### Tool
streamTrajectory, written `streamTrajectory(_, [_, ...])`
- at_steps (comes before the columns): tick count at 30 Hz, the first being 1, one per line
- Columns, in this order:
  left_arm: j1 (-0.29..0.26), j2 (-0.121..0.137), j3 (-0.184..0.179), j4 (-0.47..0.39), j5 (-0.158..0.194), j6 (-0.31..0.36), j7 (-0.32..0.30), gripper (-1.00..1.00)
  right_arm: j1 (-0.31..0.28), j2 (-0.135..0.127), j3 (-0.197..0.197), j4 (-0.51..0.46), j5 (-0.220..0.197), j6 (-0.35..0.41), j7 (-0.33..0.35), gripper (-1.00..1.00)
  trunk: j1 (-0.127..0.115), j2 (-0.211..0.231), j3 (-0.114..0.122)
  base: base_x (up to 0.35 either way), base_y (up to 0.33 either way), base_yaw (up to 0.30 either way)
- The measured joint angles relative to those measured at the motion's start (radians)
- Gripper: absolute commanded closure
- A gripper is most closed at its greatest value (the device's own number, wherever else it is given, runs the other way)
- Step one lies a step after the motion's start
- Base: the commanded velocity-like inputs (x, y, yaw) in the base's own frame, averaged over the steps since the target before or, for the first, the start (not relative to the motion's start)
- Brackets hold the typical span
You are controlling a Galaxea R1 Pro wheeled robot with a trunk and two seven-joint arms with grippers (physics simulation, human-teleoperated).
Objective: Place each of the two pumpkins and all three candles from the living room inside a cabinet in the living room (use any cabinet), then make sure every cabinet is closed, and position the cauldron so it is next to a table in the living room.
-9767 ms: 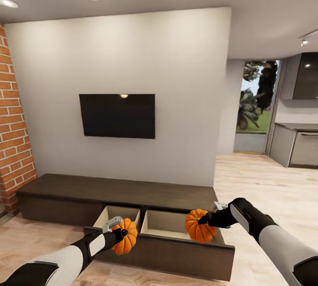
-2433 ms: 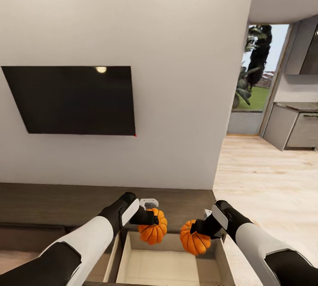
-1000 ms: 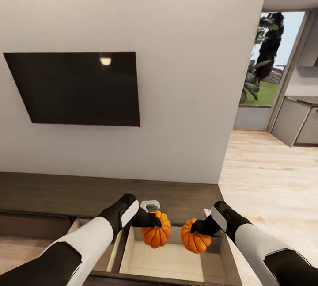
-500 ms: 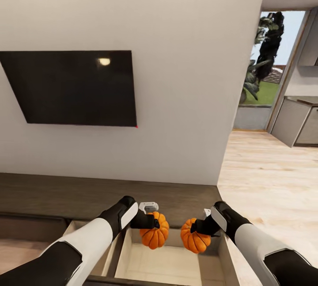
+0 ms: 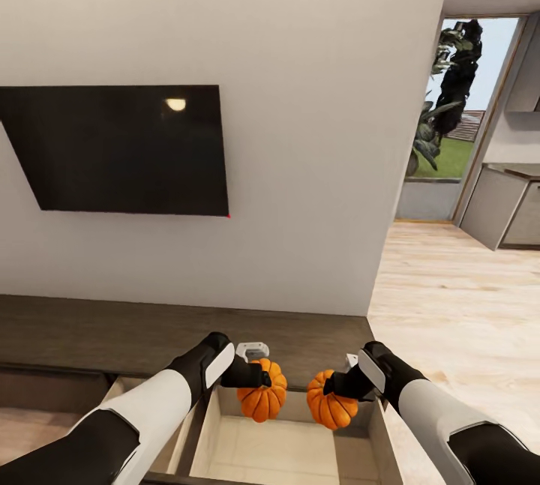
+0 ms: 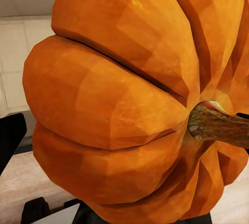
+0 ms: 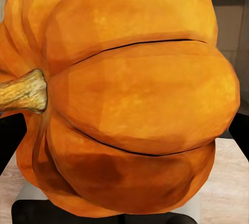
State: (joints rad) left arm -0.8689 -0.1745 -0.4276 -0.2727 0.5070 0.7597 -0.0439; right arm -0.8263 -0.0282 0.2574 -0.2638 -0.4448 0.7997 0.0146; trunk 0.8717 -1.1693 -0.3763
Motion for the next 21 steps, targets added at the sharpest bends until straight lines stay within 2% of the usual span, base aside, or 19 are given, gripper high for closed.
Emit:
streamTrajectory(7, [0.0, 0.0, 0.0, 0.0, 0.0, 0.0, 0.0, 1.0, 0.0, 0.0, 0.0, 0.0, 0.0, 0.0, 0.0, 1.0, 0.027, -0.049, -0.025, 0.0, 0.0, 0.0])
streamTrajectory(19, [0.0, 0.0, 0.0, 0.0, 0.0, 0.0, 0.0, 1.0, 0.0, 0.0, 0.0, 0.013, 0.002, 0.0, 0.0, 1.0, 0.073, -0.133, -0.081, 0.0, 0.0, 0.0])
streamTrajectory(21, [0.0, 0.0, 0.0, 0.0, 0.0, 0.0, 0.0, 1.0, 0.0, 0.0, -0.002, 0.017, 0.0, 0.0, 0.0, 1.0, 0.073, -0.133, -0.084, 0.0, 0.0, 0.0])
